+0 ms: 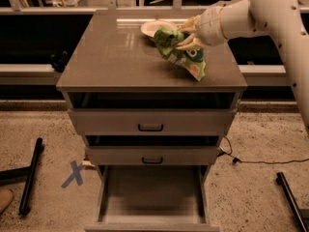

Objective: Pick green rice chip bag from bottom drawer and place on counter

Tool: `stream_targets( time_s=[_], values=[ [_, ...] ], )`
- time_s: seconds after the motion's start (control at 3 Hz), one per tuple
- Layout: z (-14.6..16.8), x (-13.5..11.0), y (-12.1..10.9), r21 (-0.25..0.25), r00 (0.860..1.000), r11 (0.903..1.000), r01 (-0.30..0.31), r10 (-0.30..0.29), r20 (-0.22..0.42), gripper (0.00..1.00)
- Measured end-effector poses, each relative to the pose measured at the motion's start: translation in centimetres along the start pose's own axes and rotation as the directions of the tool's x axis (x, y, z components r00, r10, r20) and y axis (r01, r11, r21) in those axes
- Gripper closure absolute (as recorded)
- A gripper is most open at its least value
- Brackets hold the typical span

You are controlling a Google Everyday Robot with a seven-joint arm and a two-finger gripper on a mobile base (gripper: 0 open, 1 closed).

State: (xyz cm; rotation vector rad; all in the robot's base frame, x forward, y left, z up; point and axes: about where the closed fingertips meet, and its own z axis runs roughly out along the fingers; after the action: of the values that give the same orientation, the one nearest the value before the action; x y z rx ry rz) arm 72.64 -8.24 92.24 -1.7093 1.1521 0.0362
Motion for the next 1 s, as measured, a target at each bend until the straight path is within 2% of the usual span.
stream_targets(
  time_s=[0.33,0.67,1.0],
  values=[
    [0.6,0.7,0.0,-0.015,1.0,0.9996,-0.025,0.025,-0.014,0.28],
    [0.4,1.3,-0.1,-0.011,0.999,0.9992,-0.039,0.038,-0.025,0.04],
    [-1.4,2.3,-0.3,0.022,0.997,0.9979,-0.061,0.062,-0.043,0.0]
  ],
)
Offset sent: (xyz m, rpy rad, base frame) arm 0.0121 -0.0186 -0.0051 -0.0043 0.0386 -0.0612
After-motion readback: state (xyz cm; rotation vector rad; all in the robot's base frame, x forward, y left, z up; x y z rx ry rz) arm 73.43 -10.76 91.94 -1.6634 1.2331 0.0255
